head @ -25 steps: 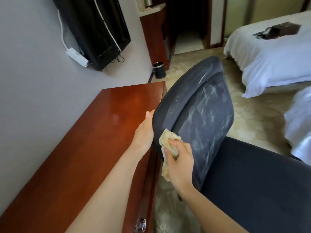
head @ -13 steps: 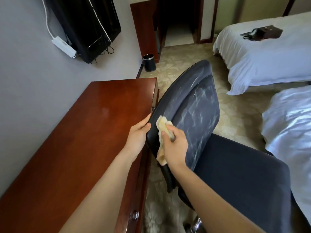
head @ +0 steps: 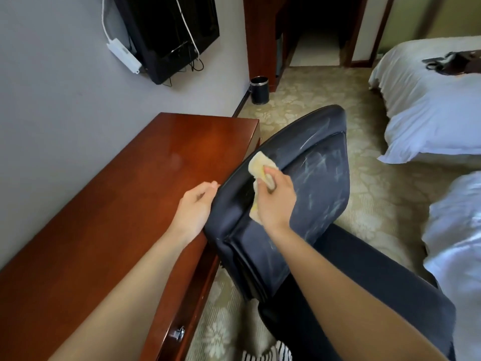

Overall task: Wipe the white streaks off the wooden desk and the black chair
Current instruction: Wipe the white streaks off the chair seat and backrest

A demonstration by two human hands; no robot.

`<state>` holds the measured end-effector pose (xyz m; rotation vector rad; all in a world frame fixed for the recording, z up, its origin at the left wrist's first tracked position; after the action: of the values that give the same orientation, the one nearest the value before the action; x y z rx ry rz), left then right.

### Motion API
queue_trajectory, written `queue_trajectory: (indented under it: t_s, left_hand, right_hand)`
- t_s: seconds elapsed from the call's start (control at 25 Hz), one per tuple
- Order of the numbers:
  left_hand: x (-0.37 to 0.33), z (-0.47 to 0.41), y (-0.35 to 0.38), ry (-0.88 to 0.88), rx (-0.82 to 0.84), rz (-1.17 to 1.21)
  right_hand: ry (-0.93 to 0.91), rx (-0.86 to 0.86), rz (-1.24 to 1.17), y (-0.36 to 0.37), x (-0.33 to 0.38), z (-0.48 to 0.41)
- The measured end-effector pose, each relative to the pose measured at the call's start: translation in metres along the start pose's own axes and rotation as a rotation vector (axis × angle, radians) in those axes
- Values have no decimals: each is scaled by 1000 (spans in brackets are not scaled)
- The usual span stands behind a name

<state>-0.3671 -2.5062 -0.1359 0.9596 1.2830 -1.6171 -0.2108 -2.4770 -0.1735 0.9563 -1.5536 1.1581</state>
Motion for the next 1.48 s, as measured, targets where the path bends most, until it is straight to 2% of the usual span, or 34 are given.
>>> queue_trajectory:
  t_s: [0.2, 0.28, 0.4, 0.48, 0.6, 0.68, 0.76, 0.96, 1.08, 1.28, 1.4, 1.48]
  left_hand:
    - [-15, -23, -12, -85, 12, -177]
    - [-26, -38, -12, -72, 25, -326]
    - [-37, -54, 8, -35, 179, -463]
    - [-37, -56, 23, -44, 258, -444]
    - [-31, -55, 30, -18, 206, -397]
    - [-28, -56, 28, -12, 192, -400]
    - [-25, -57, 28, -7, 191, -415]
    - [-25, -57, 29, -4, 167, -387]
    - [-24, -55, 27, -52, 167, -317]
    - [-25, -51, 26, -40, 171, -348]
    - [-24, -51, 25, -25, 178, -345]
    - [-25, -50, 26, -21, 179, -354]
  right_hand:
    - [-320, 68, 47, 32, -21, 72]
    - [-476, 125, 95, 34, -33, 84]
    - [-607, 209, 190, 16, -50, 91]
    - [-571, 167, 302, -6, -55, 87]
    - [-404, 66, 664, -41, -48, 53]
    - [-282, 37, 785, -57, -37, 28]
    - [-205, 31, 703, -62, -24, 10]
    - [-144, -71, 152, -22, -7, -6]
    - [-37, -131, -59, 0, -18, 9]
    - [60, -118, -71, -8, -19, 6]
    - [91, -259, -53, -30, -14, 3]
    - [41, -378, 48, -42, -9, 1]
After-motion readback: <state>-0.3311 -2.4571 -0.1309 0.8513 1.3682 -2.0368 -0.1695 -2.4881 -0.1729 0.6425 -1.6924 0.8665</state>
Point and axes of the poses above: each hand's wrist, its own z-axis away from the middle knuckle, its own y-axis out of the palm, x = y × z, the point moved 2 cm from there along -z, towards the middle knuckle, and after that the axes turned 12 degrees about x, right-handed, at the moved point
